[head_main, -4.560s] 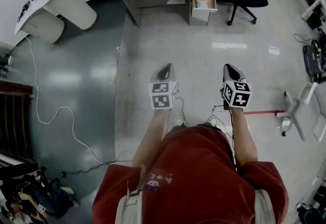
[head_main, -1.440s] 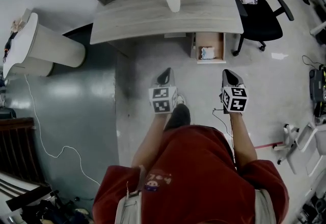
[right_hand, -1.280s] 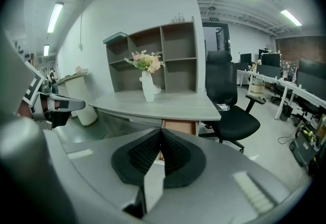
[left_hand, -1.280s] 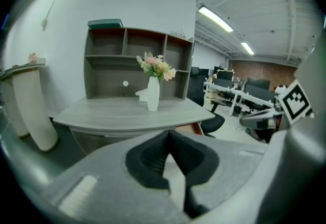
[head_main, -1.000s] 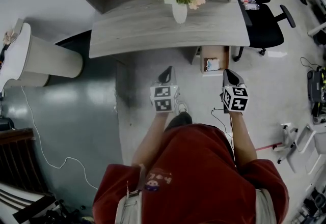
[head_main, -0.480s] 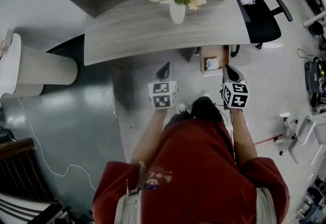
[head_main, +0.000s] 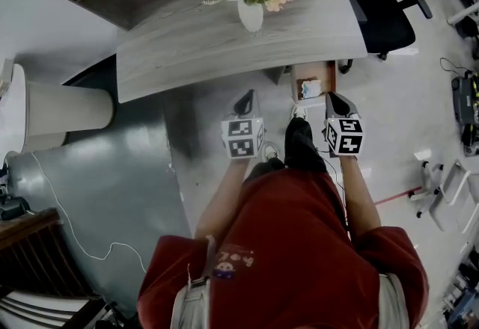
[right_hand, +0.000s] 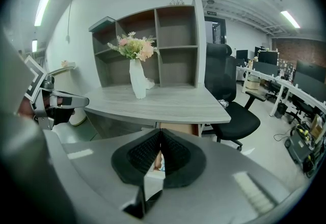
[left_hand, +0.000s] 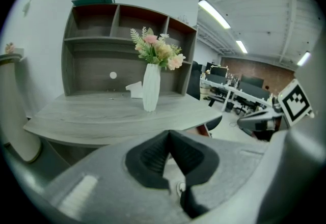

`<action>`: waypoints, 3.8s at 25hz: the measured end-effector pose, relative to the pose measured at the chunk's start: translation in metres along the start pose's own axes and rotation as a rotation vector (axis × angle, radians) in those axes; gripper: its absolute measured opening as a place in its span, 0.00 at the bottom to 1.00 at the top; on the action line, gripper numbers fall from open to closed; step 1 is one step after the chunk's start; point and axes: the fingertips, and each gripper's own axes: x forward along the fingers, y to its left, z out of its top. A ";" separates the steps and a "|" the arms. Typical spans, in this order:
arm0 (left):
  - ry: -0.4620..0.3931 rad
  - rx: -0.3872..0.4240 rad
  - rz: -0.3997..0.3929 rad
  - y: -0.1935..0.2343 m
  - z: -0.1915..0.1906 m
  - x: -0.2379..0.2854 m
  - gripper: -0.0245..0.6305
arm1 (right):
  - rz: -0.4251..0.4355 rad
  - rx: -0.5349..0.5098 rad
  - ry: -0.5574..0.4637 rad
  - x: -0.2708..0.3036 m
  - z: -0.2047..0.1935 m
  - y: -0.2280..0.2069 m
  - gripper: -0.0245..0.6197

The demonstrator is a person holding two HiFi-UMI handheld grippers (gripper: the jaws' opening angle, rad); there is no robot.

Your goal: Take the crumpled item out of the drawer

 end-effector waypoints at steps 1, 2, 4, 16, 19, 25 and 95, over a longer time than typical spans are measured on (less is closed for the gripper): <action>0.002 -0.002 0.000 -0.001 -0.001 0.004 0.03 | 0.004 0.003 0.008 0.003 -0.003 -0.002 0.04; 0.003 -0.005 0.001 -0.002 -0.002 0.007 0.03 | 0.006 0.007 0.016 0.007 -0.006 -0.004 0.04; 0.007 -0.010 0.000 -0.004 -0.005 0.014 0.03 | 0.008 0.008 0.033 0.015 -0.013 -0.009 0.04; 0.118 -0.016 0.000 -0.013 -0.046 0.059 0.03 | 0.063 0.005 0.167 0.075 -0.061 -0.030 0.08; 0.135 -0.007 -0.003 -0.011 -0.054 0.069 0.03 | 0.084 0.004 0.200 0.094 -0.075 -0.028 0.11; 0.183 -0.006 -0.009 -0.016 -0.073 0.087 0.03 | 0.106 -0.008 0.270 0.127 -0.103 -0.031 0.15; 0.220 -0.013 -0.012 -0.026 -0.117 0.082 0.03 | 0.094 -0.102 0.416 0.144 -0.131 -0.027 0.04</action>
